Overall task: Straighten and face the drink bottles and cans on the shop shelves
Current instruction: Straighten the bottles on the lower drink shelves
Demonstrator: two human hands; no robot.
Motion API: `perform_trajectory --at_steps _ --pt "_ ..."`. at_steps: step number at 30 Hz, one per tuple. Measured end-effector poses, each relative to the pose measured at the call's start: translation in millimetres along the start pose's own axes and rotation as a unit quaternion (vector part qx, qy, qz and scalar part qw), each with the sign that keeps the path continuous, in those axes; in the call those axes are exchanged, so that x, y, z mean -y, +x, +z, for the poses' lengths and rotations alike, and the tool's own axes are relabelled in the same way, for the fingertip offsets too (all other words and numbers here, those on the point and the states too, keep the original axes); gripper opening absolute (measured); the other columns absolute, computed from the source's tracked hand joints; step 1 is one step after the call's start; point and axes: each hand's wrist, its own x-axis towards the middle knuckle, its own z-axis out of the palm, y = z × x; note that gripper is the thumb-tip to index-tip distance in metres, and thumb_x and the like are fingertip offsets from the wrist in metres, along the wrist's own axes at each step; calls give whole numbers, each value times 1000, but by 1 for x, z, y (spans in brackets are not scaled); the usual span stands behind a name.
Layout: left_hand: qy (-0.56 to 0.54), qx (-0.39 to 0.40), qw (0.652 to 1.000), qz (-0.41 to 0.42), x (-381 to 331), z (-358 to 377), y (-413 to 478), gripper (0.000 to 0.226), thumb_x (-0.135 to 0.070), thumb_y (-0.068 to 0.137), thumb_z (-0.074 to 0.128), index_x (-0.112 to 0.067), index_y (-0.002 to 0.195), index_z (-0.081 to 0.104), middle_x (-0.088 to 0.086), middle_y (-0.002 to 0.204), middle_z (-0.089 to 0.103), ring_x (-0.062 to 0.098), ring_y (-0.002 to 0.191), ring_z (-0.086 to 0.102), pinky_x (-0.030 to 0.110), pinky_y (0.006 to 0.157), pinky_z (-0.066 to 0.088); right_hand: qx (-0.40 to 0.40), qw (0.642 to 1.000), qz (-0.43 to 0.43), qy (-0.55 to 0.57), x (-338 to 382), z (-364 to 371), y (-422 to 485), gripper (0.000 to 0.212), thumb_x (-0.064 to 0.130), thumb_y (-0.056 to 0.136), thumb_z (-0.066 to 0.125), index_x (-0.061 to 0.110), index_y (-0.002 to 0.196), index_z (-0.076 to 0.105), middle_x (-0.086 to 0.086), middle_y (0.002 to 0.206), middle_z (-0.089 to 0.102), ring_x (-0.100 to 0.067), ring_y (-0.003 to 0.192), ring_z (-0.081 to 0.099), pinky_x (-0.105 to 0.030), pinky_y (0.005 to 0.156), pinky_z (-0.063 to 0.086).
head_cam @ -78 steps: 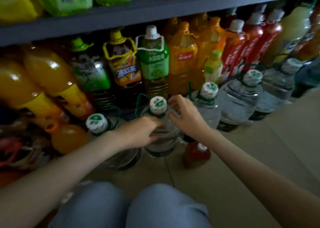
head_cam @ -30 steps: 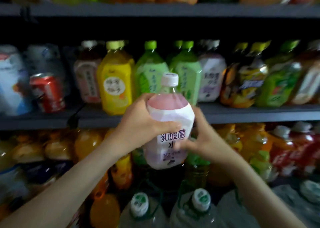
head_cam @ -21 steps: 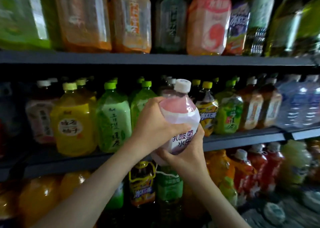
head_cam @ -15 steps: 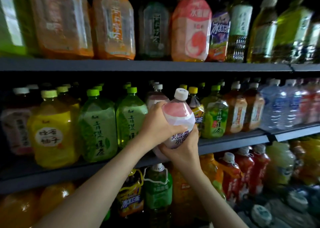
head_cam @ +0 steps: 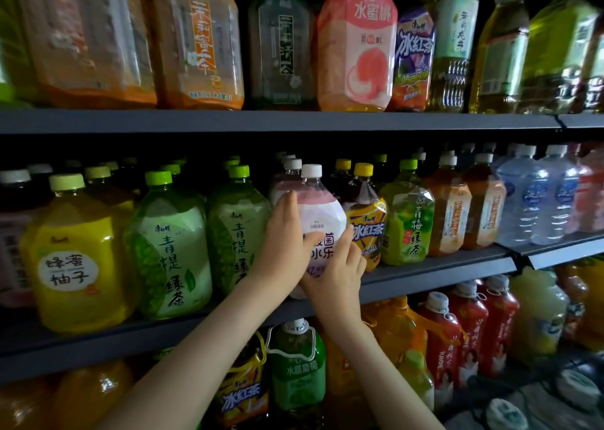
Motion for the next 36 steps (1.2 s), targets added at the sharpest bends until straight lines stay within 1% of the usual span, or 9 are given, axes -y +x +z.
perform_trajectory --at_steps 5,8,11,17,22,25,28,32,36 --pt "64 -19 996 59 8 3 -5 86 -19 90 62 -9 151 3 8 159 7 21 147 8 27 117 14 13 1000 -5 -12 1 6 -1 97 22 86 66 7 151 -4 -14 145 29 -31 130 26 -37 104 28" --pt "132 -35 986 94 10 6 -11 84 -18 89 64 -7 151 10 13 158 10 28 146 13 33 114 25 10 999 -27 -15 -1 4 -2 87 12 90 59 9 151 -3 -13 146 28 -28 132 24 -34 105 28" --pt "198 -53 970 129 17 14 -16 96 -10 68 84 -4 146 29 26 150 29 42 134 37 46 96 47 33 999 -38 -6 -6 -3 -3 77 7 95 47 14 151 -5 -9 149 26 -25 133 23 -32 105 28" --pt "234 -68 955 166 29 25 -29 104 5 56 83 -12 146 32 30 150 25 48 135 30 59 96 45 78 997 -25 -13 -15 -15 -7 77 4 94 50 15 152 1 -6 143 32 -22 131 27 -31 104 30" --pt "212 -32 961 176 31 32 -49 105 5 59 83 -13 148 30 24 153 15 41 140 20 58 100 41 70 997 -29 13 -18 -30 -28 66 9 93 52 9 150 18 -6 144 35 -19 131 31 -26 106 28" --pt "170 10 972 159 34 24 -71 99 -1 72 77 -18 151 21 17 157 8 31 144 9 44 112 26 72 996 -34 28 -9 -30 -47 62 6 90 55 6 146 28 -8 131 43 -21 122 39 -23 99 31" --pt "130 33 984 113 47 1 -98 79 -3 86 61 -18 151 18 9 159 4 25 147 6 30 113 12 75 994 -64 54 8 -16 -71 56 -1 85 57 4 137 39 -11 122 49 -25 116 45 -29 98 36" --pt "115 29 992 38 80 -42 -138 61 -9 89 58 -12 146 33 6 154 25 20 142 22 22 111 15 116 985 -100 80 41 14 -104 48 4 90 57 6 135 42 -5 118 50 -22 115 49 -21 94 34" --pt "106 42 992 -61 116 -94 -182 59 -16 95 53 -15 148 27 -1 153 27 13 141 24 22 113 21 197 963 -135 126 84 53 -138 48 6 90 59 8 135 43 -2 120 49 -21 117 50 -30 97 43"
